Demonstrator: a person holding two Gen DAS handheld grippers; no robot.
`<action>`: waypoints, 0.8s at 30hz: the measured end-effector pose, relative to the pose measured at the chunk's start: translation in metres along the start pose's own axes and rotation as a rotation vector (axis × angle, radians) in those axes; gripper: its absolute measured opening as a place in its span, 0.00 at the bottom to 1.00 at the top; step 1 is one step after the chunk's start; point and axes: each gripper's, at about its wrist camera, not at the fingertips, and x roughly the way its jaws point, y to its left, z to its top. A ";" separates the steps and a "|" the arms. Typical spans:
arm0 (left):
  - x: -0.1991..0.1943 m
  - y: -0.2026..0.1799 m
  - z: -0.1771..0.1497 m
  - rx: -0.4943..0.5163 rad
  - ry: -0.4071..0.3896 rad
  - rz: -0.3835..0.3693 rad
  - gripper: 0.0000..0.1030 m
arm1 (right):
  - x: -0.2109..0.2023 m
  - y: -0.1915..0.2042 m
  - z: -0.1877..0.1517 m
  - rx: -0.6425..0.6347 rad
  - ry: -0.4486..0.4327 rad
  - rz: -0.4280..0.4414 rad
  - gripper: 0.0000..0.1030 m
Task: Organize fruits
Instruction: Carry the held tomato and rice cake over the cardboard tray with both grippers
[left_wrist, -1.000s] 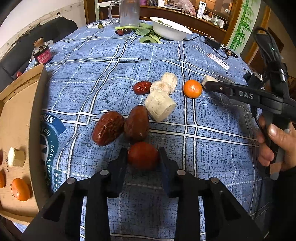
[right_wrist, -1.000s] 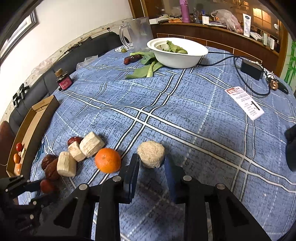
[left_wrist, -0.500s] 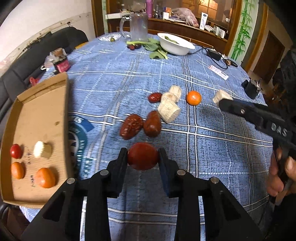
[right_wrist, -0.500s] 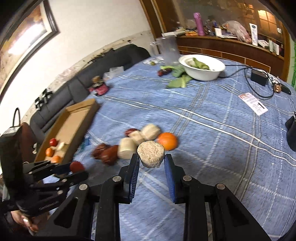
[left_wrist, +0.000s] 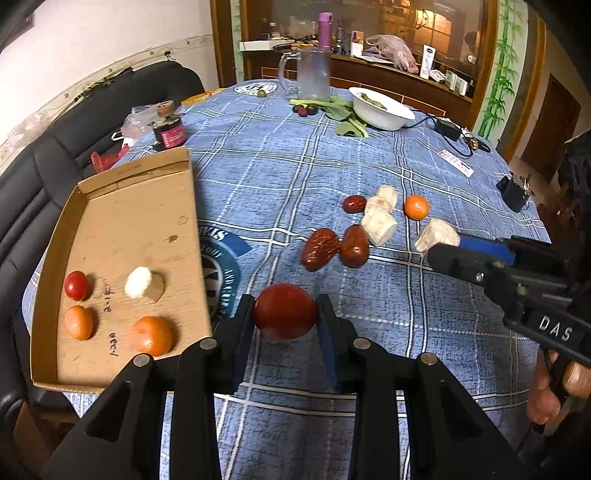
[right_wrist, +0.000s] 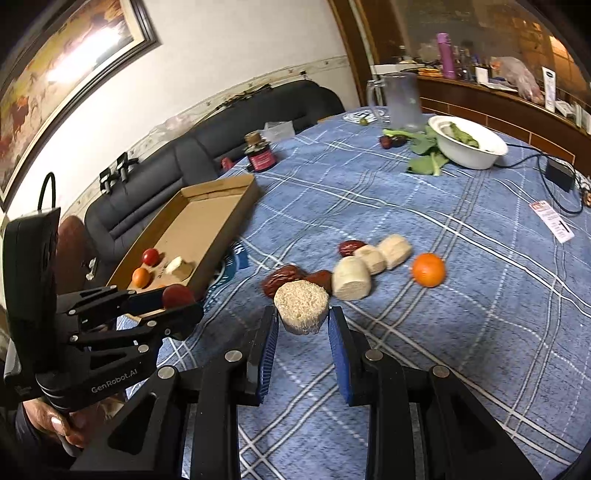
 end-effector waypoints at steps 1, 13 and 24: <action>-0.001 0.002 -0.001 -0.005 -0.001 -0.001 0.30 | 0.001 0.002 0.000 -0.004 0.003 0.002 0.28; -0.007 0.016 -0.004 -0.027 -0.015 0.007 0.30 | 0.009 0.021 0.003 -0.040 0.014 0.012 0.27; -0.011 0.035 -0.002 -0.050 -0.026 0.022 0.30 | 0.021 0.038 0.012 -0.071 0.025 0.036 0.27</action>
